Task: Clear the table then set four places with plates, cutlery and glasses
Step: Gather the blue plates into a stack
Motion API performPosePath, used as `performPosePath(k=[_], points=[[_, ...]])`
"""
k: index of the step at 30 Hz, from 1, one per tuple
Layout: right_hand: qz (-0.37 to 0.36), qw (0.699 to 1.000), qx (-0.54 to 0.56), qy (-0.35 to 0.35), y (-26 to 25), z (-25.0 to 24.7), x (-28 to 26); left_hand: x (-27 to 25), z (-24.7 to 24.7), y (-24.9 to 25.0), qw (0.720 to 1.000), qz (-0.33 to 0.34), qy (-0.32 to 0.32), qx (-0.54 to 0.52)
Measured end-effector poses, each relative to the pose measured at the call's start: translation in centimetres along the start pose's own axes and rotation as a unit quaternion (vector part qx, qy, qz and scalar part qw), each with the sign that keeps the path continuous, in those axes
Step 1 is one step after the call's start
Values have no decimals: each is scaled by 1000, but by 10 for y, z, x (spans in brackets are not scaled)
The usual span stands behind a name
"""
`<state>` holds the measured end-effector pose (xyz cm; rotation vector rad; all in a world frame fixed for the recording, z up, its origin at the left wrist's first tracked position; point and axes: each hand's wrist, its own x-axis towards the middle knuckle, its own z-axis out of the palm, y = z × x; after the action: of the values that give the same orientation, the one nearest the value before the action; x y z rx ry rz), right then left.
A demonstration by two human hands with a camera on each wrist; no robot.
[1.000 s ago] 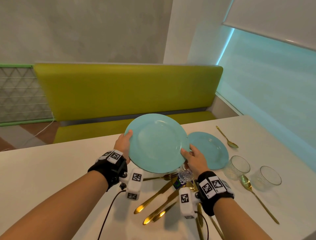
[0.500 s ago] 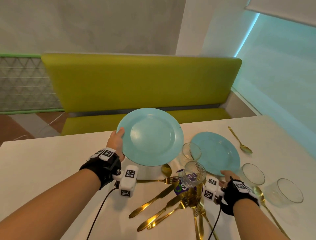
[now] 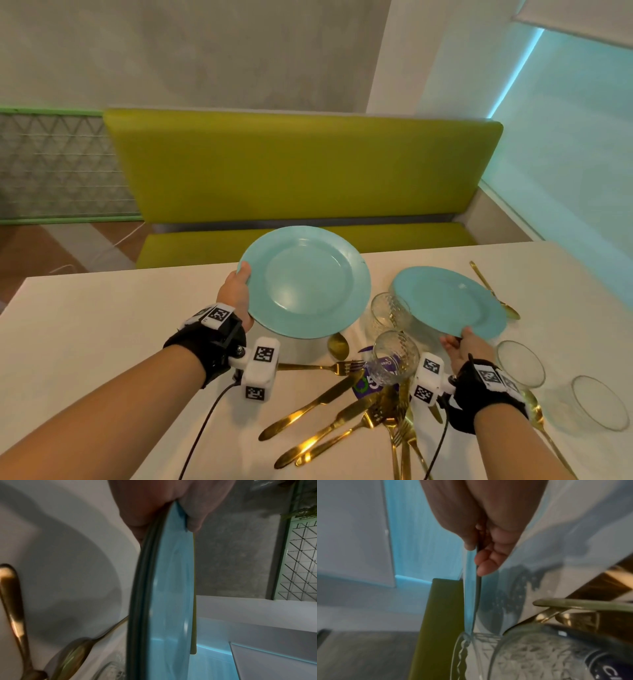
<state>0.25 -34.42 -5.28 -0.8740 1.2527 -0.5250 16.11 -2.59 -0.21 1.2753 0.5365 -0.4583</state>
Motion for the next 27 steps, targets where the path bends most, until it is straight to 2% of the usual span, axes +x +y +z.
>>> performPosePath(k=[4,8,12,16,22,27], points=[[-110,994,15,-10,-16,3,-24,-13,-8,2,1000,4,-4,-1],[-161,984,6,-82,-31,13,-74,-22,-25,3,1000,8,-5,9],[-111,975,-6,-190,-16,39,-130,-34,-49,4,1000,5,-3,-8],[-77,954,-86,-278,26,63,-171,-43,-83,3,1000,0,5,-19],[-13,930,-171,-325,92,85,-202,-42,-150,1,997,-15,49,-52],[-7,899,-251,-360,127,99,-237,-37,-198,-2,994,-17,73,-76]])
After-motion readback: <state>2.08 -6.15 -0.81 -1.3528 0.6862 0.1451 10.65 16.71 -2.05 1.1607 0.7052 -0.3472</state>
